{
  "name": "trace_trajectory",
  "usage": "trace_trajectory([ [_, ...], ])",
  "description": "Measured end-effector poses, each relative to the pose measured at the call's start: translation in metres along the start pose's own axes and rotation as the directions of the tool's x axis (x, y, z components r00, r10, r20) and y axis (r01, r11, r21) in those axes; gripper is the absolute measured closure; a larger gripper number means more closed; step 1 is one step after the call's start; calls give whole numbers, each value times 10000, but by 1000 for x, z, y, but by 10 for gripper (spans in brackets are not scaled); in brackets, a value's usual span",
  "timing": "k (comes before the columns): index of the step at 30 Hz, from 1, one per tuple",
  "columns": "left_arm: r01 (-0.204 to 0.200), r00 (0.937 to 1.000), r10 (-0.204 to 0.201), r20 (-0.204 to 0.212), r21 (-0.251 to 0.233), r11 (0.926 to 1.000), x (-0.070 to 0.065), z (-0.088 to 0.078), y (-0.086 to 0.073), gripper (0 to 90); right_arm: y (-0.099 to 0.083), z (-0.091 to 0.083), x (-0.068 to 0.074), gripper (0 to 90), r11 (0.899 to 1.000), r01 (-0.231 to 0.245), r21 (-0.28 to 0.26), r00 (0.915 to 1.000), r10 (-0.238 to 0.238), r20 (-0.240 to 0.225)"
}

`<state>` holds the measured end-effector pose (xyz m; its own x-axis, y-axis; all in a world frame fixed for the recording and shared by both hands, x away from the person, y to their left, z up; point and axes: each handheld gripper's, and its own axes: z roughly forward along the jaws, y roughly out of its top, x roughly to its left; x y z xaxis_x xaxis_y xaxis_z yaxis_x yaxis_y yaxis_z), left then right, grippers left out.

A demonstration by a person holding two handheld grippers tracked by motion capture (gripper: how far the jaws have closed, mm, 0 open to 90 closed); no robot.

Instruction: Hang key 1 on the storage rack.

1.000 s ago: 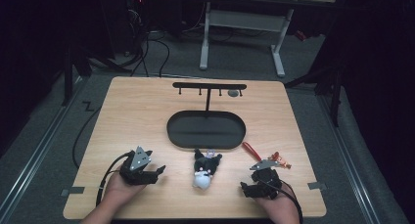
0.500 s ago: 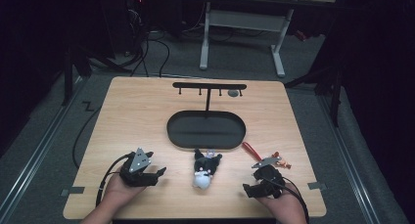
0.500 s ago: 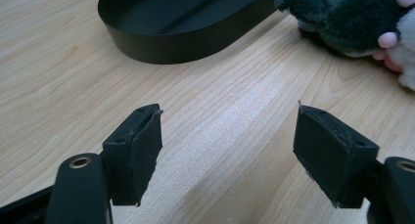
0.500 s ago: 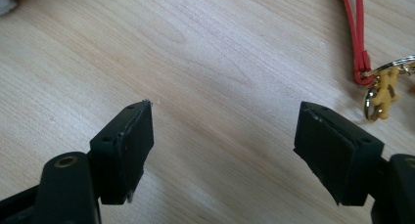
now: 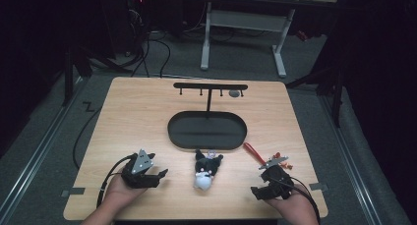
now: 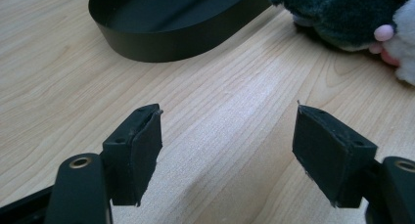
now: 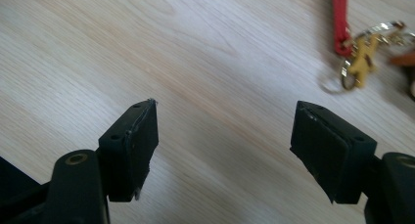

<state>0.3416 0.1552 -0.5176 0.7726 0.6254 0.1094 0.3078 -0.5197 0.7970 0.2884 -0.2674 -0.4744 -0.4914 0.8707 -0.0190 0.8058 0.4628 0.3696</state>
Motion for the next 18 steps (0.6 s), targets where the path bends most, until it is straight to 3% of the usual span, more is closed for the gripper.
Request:
trace_trajectory([
  [1,-63,10000,63,4,46,10000,0,0,0,271,-3,-3,-5,270,9998,-184,33,9998,184,46],
  [8,-94,9999,94,45,26,10000,-1,1,1,272,-7,-10,-21,257,9994,-326,147,9991,322,280],
  [14,-88,9999,88,78,16,10000,-1,1,1,272,-10,-11,-32,241,9990,-356,257,9992,351,178],
  [16,-83,9999,82,110,82,9999,-1,2,1,272,-10,-13,-38,344,9982,-429,430,9991,428,29],
  [18,-97,9999,95,124,105,9999,-1,2,1,272,-9,-15,-43,378,9984,-423,380,9988,413,264],
])
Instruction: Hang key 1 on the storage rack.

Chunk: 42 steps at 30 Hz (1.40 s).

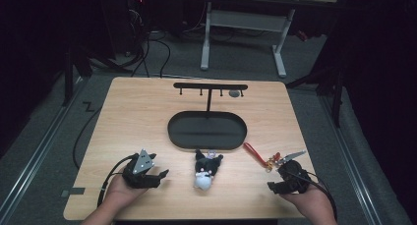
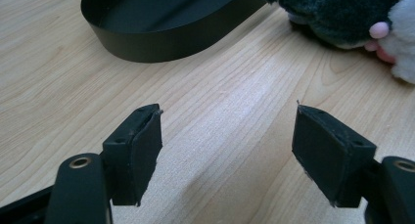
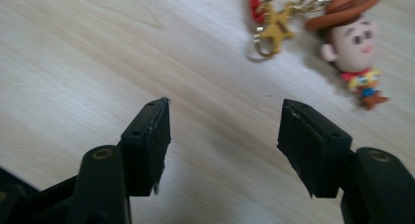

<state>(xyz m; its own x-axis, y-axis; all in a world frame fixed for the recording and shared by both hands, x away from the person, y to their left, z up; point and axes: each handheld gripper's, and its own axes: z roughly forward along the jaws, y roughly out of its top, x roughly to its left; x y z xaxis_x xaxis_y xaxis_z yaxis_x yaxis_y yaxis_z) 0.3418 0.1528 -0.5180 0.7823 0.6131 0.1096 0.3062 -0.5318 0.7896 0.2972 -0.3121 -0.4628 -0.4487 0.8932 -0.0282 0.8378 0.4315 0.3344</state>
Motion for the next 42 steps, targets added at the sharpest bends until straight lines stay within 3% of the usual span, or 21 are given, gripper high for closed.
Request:
trace_trajectory([
  [12,-15,10000,15,14,67,10000,0,2,0,274,17,4,-27,479,9998,-105,196,9979,93,641],
  [19,-76,10000,76,57,148,9999,-1,2,0,274,35,13,-39,518,9974,309,650,9951,-368,923],
  [28,-115,9999,112,97,219,9997,-1,2,-2,274,45,28,-46,498,9943,513,937,9907,-625,1207],
  [29,-119,9999,117,90,237,9996,-1,2,-2,274,45,30,-47,493,9923,700,1020,9889,-824,1234],
  [42,-107,9999,103,122,285,9995,0,1,-2,274,50,36,-52,517,9923,633,1060,9882,-772,1325],
])
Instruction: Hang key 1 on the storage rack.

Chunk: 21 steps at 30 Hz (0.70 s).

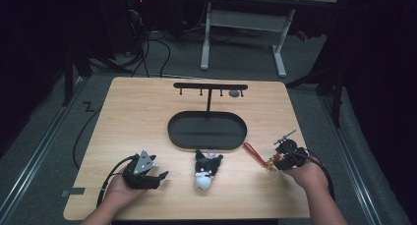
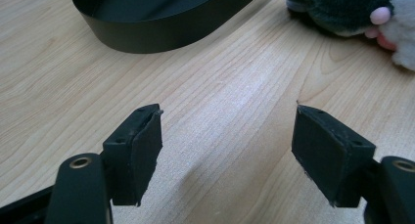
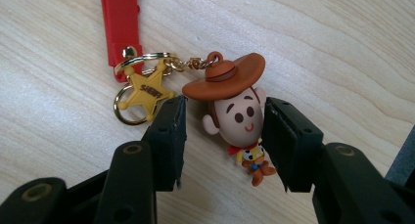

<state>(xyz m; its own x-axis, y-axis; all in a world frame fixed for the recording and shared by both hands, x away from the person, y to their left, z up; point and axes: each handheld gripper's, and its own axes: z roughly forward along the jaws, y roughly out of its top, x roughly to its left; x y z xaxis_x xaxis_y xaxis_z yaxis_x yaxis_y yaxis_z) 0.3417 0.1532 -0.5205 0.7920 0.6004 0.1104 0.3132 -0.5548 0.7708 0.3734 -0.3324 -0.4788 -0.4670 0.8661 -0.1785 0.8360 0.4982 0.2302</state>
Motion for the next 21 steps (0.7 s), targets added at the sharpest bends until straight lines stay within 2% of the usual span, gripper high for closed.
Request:
trace_trajectory([
  [2,-4,10000,4,5,-3,10000,0,0,0,274,0,1,-1,516,10000,31,-23,10000,-31,-29],
  [3,-3,10000,3,4,-6,10000,0,0,0,274,1,4,-1,516,9999,-29,148,9999,32,-161],
  [9,53,10000,-52,22,-9,10000,1,0,0,274,3,9,0,538,9996,106,279,9998,-101,-189],
  [10,55,10000,-55,27,-4,10000,1,0,0,275,3,11,0,565,9995,140,272,9996,-134,-249],
  [17,13,10000,-14,51,51,10000,1,1,0,275,6,12,-2,575,9997,17,243,9992,-8,-399],
  [21,10,10000,-10,61,58,10000,1,1,0,275,9,13,-2,645,9995,-210,219,9982,221,-555],
])
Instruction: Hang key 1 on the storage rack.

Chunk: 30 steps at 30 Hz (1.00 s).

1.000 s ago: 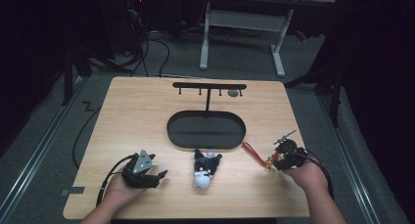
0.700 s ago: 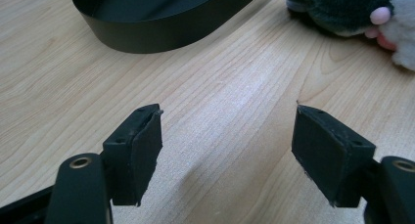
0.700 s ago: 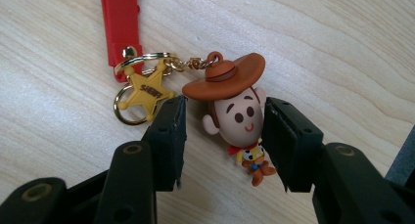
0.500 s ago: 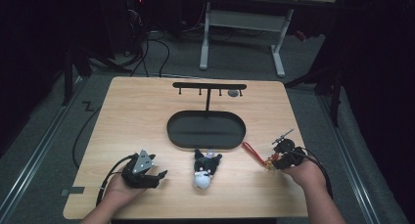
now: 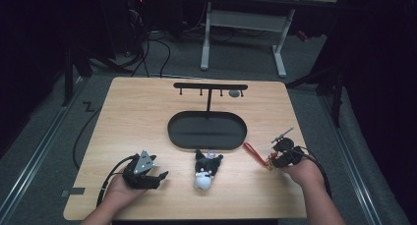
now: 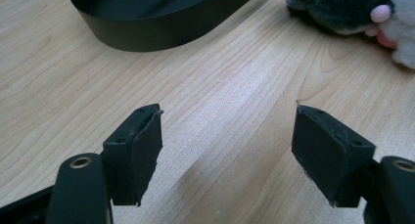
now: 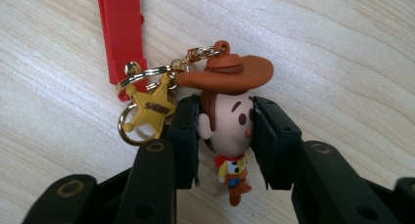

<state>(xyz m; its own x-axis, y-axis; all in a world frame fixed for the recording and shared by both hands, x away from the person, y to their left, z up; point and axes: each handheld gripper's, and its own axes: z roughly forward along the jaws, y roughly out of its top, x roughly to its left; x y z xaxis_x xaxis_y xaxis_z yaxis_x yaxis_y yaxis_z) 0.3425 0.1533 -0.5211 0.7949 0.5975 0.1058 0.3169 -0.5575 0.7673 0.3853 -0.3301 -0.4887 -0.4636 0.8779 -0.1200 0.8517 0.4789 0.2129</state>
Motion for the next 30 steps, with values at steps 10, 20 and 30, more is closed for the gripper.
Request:
trace_trajectory([
  [10,-21,10000,21,4,-62,10000,0,-1,0,279,0,0,-1,654,9987,-493,100,9987,494,-108],
  [20,11,10000,-11,32,-36,10000,0,0,0,283,1,-17,0,665,9972,-714,243,9968,722,-346],
  [30,-84,9999,85,103,-89,9999,-2,1,2,283,-2,-50,12,665,9973,-731,1,9948,729,-711],
])
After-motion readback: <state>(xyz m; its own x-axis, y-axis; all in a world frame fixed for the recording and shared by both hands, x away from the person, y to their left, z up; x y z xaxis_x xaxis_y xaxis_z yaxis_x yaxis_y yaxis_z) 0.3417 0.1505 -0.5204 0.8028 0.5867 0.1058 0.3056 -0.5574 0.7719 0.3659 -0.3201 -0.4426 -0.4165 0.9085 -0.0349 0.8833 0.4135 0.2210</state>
